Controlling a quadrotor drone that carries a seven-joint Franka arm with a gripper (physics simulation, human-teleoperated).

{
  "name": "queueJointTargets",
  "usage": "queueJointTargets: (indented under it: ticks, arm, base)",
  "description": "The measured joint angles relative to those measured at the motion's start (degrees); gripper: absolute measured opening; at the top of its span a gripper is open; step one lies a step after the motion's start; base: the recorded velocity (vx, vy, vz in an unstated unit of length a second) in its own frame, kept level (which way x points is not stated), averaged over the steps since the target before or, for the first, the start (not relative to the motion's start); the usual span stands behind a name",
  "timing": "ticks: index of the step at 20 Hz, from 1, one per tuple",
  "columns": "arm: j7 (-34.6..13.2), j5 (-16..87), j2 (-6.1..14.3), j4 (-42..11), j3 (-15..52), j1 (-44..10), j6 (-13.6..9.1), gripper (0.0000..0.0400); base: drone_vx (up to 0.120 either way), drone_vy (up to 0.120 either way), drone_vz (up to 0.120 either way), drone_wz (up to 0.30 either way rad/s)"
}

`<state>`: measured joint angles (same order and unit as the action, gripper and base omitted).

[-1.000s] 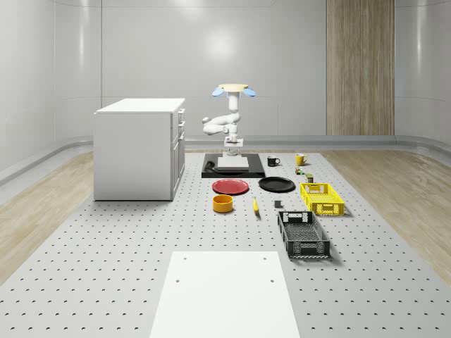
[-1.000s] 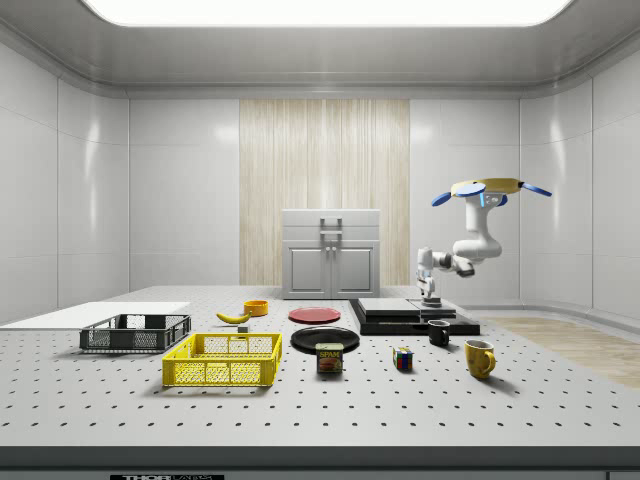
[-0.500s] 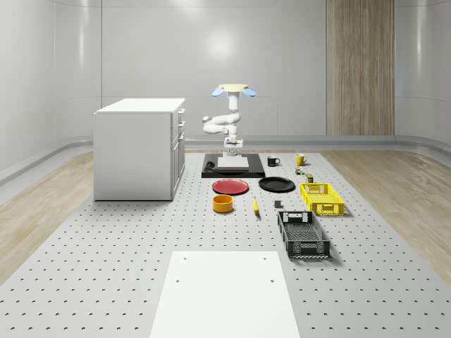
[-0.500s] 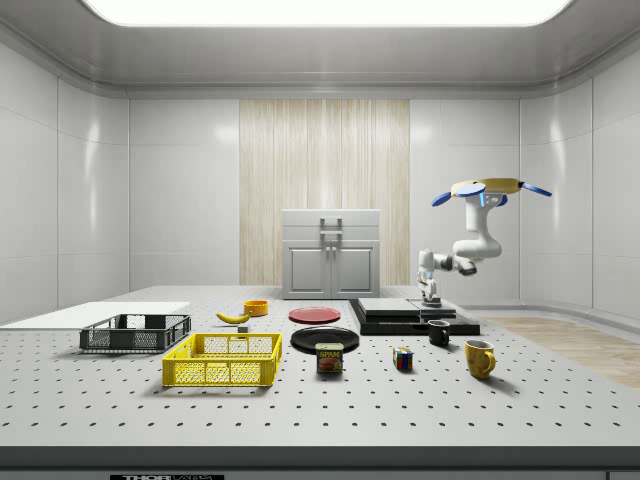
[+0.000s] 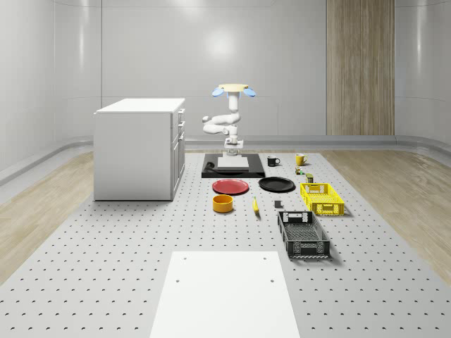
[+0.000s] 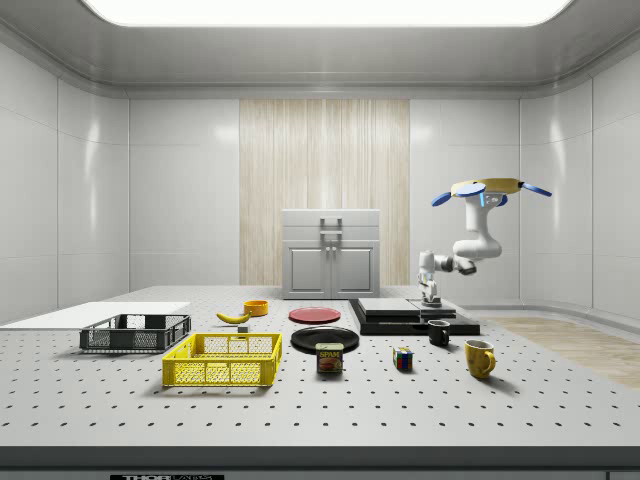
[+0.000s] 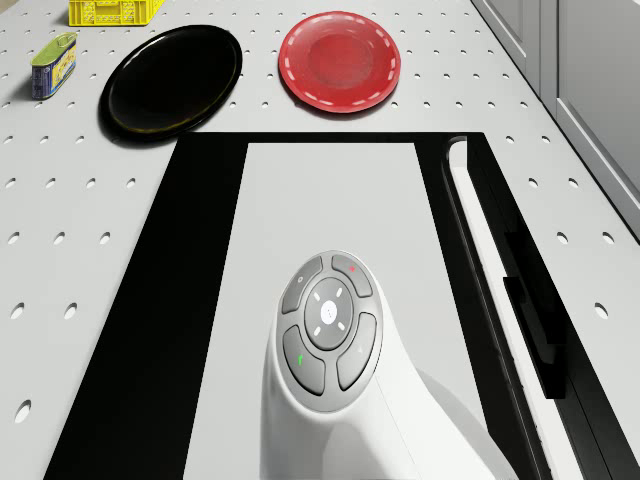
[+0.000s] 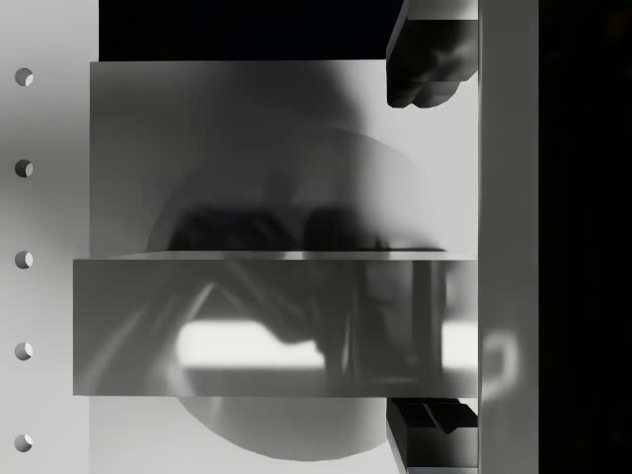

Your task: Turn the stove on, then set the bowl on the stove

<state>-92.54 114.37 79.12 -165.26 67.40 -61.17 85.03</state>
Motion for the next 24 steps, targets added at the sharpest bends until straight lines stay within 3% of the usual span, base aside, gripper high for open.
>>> queueJointTargets:
  ticks: [4, 5, 6, 14, 24]
  arm:
    - [-0.8, 0.1, 0.1, 0.0, -0.1, -1.0, 0.1, 0.0400]
    - [-5.5, -0.3, 0.5, -0.2, 0.2, -3.0, 0.0, 0.0400]
    - [-1.4, 0.1, 1.0, 0.5, 0.2, -3.4, 1.1, 0.0400]
    - [-6.0, 0.2, 0.1, 0.4, -0.1, -6.8, 0.3, 0.0400]
    - [-7.6, -1.7, 0.0, -0.1, 1.8, -7.8, -0.5, 0.0400]
  base:
    - [0.000, 0.000, 0.000, 0.000]
    - [0.000, 0.000, 0.000, 0.000]
    - [0.000, 0.000, 0.000, 0.000]
    - [0.000, 0.000, 0.000, 0.000]
    - [0.000, 0.000, 0.000, 0.000]
